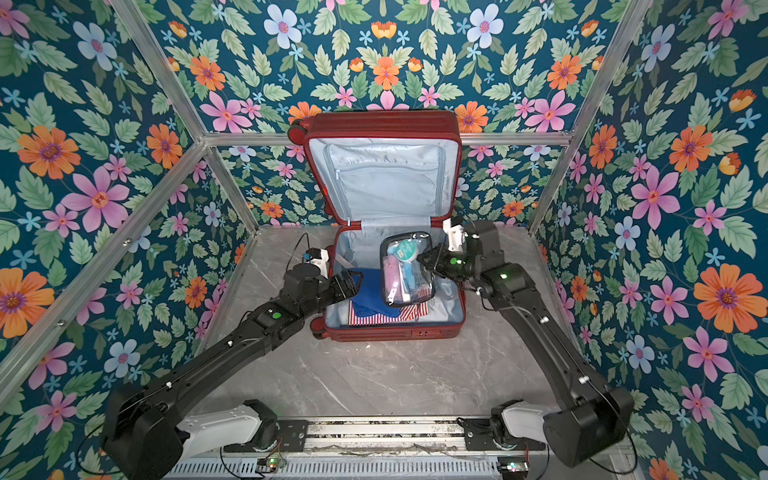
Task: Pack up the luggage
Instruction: 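Lower the pouch onto the blue cloth with the right gripper while the left steadies it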
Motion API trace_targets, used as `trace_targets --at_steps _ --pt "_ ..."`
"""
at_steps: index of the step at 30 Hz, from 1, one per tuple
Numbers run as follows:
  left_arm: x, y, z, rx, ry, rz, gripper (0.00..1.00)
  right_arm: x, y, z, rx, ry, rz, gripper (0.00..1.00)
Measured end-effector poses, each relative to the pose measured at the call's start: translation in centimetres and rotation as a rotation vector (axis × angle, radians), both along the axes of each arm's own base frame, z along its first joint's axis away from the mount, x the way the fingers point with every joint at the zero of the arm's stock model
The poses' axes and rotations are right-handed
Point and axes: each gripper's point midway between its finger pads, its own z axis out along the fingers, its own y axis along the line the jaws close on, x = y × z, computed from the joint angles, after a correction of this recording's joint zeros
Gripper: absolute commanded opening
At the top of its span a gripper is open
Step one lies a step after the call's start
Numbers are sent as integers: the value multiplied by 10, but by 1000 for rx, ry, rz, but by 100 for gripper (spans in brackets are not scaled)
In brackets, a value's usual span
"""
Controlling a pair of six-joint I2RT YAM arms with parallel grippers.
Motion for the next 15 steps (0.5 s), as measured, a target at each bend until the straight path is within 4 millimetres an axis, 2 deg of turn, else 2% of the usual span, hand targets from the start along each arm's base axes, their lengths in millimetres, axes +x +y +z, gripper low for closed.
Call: trace_targets --at_steps 3,8,15 --pt "-1 12 -3 7 8 24 91 9 26 -17 -21 23 58 0" --pt "-2 28 -8 26 22 58 91 26 51 -48 -26 64 62 0" --pt "-1 40 -14 40 37 90 91 42 95 -108 5 177 46 0"
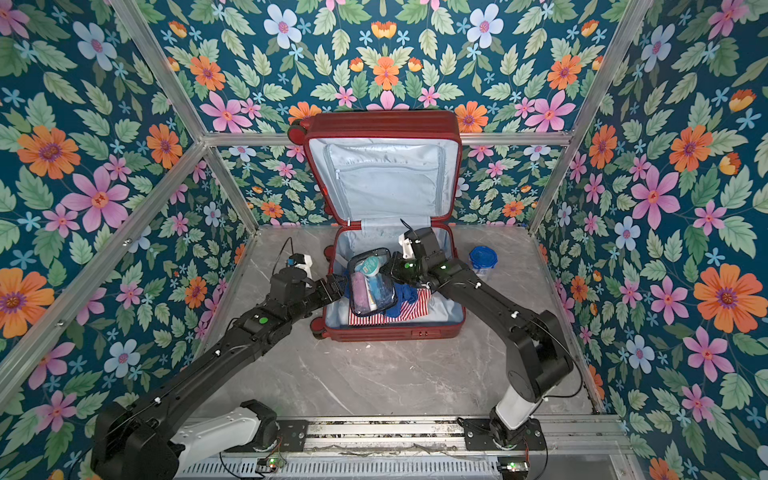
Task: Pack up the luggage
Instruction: 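Lower the pouch onto the blue cloth with the right gripper while the left steadies it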
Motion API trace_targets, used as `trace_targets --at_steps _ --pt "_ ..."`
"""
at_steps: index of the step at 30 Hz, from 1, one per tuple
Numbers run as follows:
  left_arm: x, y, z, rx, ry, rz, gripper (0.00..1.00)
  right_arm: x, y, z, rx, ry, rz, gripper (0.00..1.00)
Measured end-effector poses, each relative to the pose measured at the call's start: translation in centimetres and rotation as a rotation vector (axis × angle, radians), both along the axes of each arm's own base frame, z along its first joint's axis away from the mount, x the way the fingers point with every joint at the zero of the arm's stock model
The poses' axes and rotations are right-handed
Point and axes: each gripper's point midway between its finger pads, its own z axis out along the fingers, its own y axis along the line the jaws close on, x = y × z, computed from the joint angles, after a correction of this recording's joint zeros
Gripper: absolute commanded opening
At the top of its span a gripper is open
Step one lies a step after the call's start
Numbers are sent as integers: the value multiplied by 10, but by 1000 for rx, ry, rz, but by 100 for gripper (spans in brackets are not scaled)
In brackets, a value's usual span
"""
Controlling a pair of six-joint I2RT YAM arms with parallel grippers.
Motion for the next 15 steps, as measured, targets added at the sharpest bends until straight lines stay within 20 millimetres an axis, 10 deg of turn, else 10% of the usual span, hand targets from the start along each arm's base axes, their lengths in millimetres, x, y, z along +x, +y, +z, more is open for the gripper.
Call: trace_targets --at_steps 15 --pt "12 -5 -17 34 46 -10 89 22 38 -93 80 171 -128 0"
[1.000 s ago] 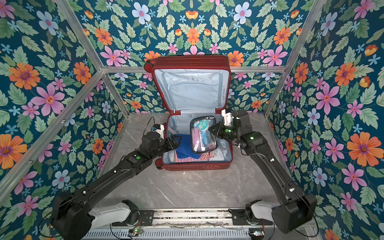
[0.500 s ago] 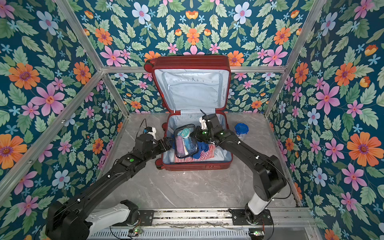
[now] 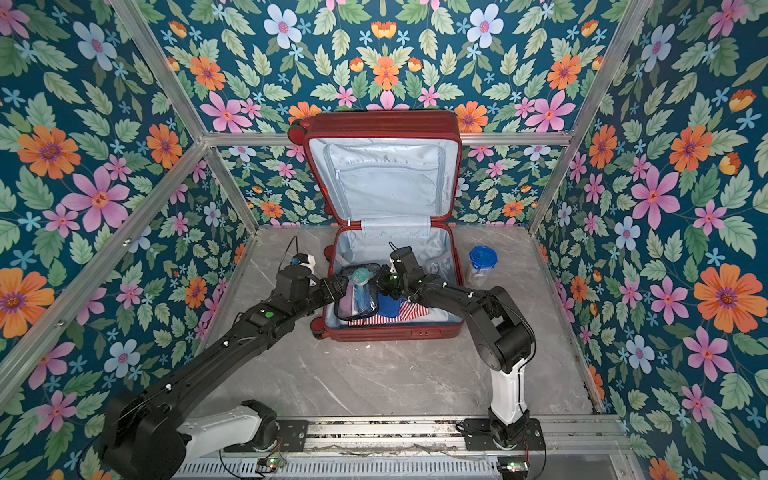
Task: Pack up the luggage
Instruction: 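Lower the pouch onto the blue cloth with the right gripper while the left steadies it, then open the right gripper and move it to the blue-lidded container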
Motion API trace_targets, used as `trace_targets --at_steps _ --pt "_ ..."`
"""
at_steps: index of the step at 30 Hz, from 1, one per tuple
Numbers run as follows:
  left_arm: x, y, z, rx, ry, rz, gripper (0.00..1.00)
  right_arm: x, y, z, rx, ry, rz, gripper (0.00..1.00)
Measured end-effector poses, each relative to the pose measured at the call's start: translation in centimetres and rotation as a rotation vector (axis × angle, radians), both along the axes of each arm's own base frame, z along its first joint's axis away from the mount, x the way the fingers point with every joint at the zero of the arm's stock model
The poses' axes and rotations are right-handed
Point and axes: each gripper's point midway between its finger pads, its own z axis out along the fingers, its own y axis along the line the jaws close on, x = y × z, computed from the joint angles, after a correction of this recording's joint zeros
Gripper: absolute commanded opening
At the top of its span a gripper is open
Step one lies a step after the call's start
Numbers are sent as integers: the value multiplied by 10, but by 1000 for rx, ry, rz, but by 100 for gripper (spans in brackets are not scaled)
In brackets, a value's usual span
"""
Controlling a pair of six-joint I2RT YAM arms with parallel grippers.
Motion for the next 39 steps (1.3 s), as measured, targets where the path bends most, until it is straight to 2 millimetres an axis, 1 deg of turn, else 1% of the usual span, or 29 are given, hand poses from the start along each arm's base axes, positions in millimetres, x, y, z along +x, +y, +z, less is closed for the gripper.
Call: trace_targets --at_steps 3,7,10,12,16,18,20,23,25,27,30,32,34,35,37,39 --pt "10 -7 -3 12 10 -13 88 -2 2 -10 2 9 -12 0" --pt "27 -22 -13 24 34 -44 86 -5 -4 -27 -22 29 -35 0" --pt "38 -31 -25 32 53 -60 85 -6 -7 -27 -32 25 -45 0" --pt "43 -37 -33 30 70 -75 84 -7 -7 -23 -37 14 -40 10" --pt "51 -46 -51 33 101 -94 84 -8 -9 -16 -50 1 -30 38" --pt "54 -48 -58 37 113 -96 84 -10 -10 -12 -51 0 -25 47" --pt "56 -50 -65 39 124 -101 84 -11 -11 -4 -54 -14 -17 54" --pt "59 -52 -69 35 125 -100 84 -16 -14 9 -64 -26 -8 60" --pt "62 -52 -70 35 120 -95 84 -19 -19 17 -81 -35 -3 63" --pt "63 -53 -71 36 119 -96 84 -22 -25 27 -101 -50 -4 64" --pt "62 -55 -70 33 120 -105 85 -24 -32 49 -107 -94 1 64" --pt "60 -55 -64 27 118 -112 86 -25 -45 57 -122 -107 -10 66" --pt "61 -55 -52 21 98 -111 87 -27 -63 58 -154 -107 -35 69" --pt "61 -55 -42 17 79 -112 88 -28 -72 61 -166 -106 -44 70" --pt "62 -54 -22 12 40 -114 90 -30 -89 69 -191 -121 -57 73" --pt "60 -51 -3 13 -1 -111 94 -31 -106 78 -219 -142 -71 76"
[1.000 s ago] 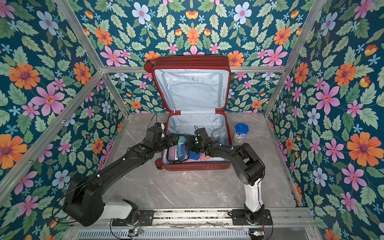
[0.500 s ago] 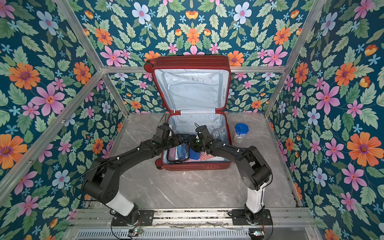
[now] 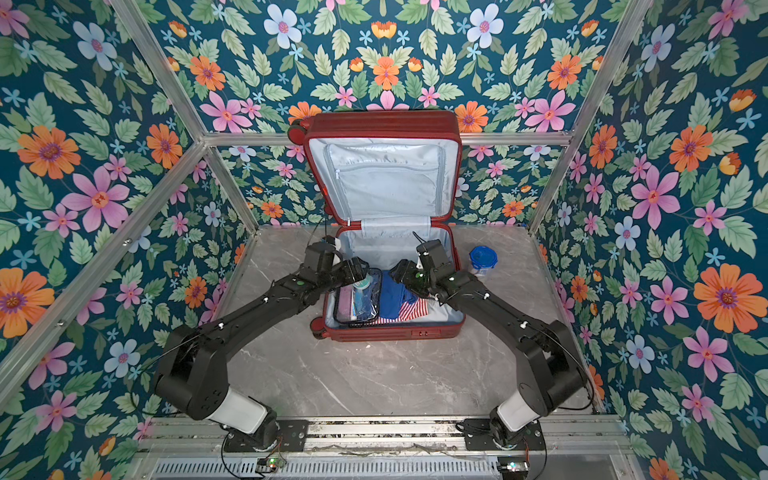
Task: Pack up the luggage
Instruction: 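Open the right gripper and move it to the blue-lidded container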
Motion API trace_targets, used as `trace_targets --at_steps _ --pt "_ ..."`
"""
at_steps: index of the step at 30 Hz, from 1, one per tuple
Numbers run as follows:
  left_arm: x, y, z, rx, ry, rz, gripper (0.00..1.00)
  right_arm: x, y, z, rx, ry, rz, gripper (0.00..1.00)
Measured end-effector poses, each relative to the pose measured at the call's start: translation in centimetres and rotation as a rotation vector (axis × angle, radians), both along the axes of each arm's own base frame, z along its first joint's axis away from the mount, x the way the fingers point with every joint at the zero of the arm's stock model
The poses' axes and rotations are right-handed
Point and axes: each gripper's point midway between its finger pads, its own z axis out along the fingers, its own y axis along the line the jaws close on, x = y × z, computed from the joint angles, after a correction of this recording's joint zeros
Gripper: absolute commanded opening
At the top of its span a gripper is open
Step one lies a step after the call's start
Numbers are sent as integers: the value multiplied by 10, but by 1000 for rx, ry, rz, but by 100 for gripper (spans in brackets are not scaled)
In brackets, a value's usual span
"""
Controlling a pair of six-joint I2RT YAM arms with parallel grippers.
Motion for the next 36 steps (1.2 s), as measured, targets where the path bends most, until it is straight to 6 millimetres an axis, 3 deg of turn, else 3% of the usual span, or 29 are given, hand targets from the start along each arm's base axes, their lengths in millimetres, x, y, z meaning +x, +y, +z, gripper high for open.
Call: trace_targets --at_steps 3,10,15,16,19,26,36 --pt "-7 6 27 -1 -56 -6 99 -1 -33 15 -59 -36 -35 78" --pt "-29 25 70 20 -156 -2 100 4 -122 37 -188 -67 -165 80" --pt "-46 34 76 28 -186 -5 100 2 -170 38 -257 -31 -227 81" --pt "-50 36 75 31 -185 -4 100 1 -178 38 -269 -20 -240 99" --pt "-62 42 69 45 -176 0 100 -2 -199 36 -301 1 -263 99" --pt "-81 52 53 60 -162 12 100 -6 -229 31 -334 47 -304 99" --pt "-101 33 31 80 -121 -34 100 7 -247 10 -409 129 -314 99"
